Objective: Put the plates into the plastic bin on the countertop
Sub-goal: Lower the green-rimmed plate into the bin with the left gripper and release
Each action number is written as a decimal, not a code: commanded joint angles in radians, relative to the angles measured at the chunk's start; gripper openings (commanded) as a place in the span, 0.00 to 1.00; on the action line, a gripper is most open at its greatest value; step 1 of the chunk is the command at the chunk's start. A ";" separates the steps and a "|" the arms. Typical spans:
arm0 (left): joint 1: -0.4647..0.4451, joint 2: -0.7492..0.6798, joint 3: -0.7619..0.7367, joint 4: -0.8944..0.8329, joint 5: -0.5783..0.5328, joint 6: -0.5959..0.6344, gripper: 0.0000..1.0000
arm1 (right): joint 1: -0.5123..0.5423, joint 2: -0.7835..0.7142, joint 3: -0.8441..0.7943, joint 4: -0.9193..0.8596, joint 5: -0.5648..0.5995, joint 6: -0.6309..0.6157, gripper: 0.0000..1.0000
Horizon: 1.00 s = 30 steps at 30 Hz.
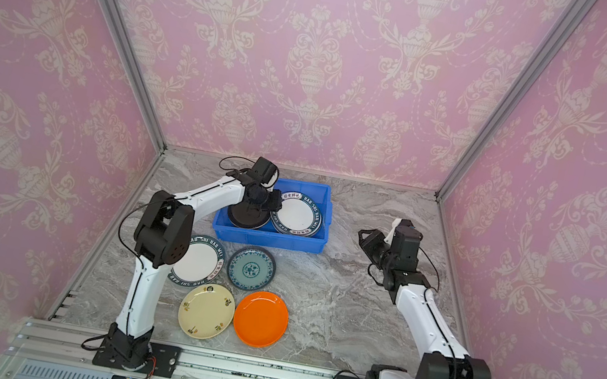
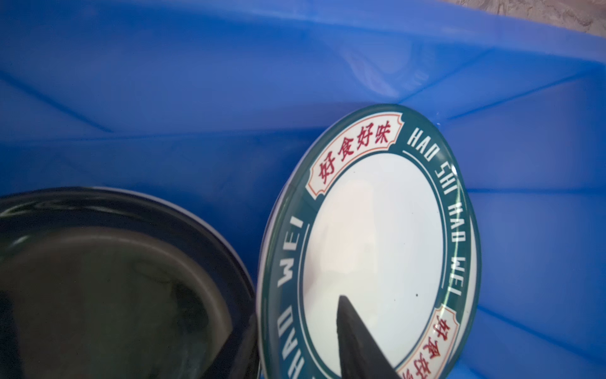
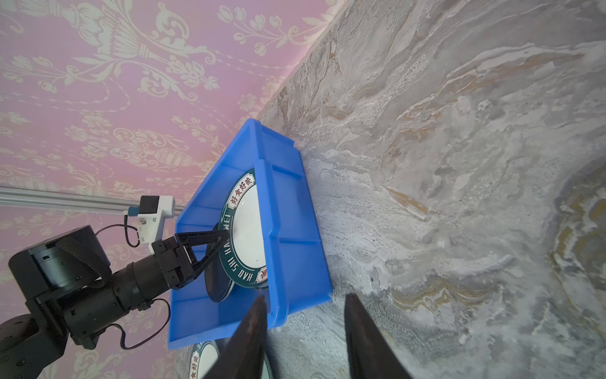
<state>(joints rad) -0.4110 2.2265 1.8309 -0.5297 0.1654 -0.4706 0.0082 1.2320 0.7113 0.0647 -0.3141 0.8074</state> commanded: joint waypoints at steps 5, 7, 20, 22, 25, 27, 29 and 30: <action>-0.024 0.038 0.079 -0.068 -0.054 0.045 0.39 | 0.006 -0.006 -0.009 -0.017 0.010 -0.039 0.41; -0.030 0.045 0.099 -0.083 -0.065 0.050 0.40 | 0.008 -0.009 -0.011 -0.023 0.010 -0.043 0.41; -0.054 0.084 0.189 -0.144 -0.111 0.084 0.48 | 0.009 -0.028 -0.020 -0.044 0.011 -0.058 0.42; -0.060 0.080 0.198 -0.150 -0.139 0.096 0.49 | 0.011 -0.035 -0.024 -0.044 0.011 -0.062 0.42; -0.066 0.089 0.227 -0.168 -0.164 0.111 0.52 | 0.011 -0.037 -0.024 -0.051 0.009 -0.065 0.43; -0.068 0.096 0.246 -0.177 -0.165 0.114 0.52 | 0.013 -0.038 -0.026 -0.051 0.010 -0.064 0.43; -0.069 0.101 0.260 -0.184 -0.165 0.117 0.52 | 0.015 -0.043 -0.026 -0.052 0.009 -0.064 0.42; -0.071 0.103 0.265 -0.184 -0.165 0.119 0.53 | 0.016 -0.046 -0.026 -0.053 0.008 -0.067 0.43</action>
<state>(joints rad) -0.4679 2.3062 2.0548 -0.6910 0.0147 -0.3874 0.0154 1.2179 0.7025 0.0200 -0.3145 0.7616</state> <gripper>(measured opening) 0.526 0.425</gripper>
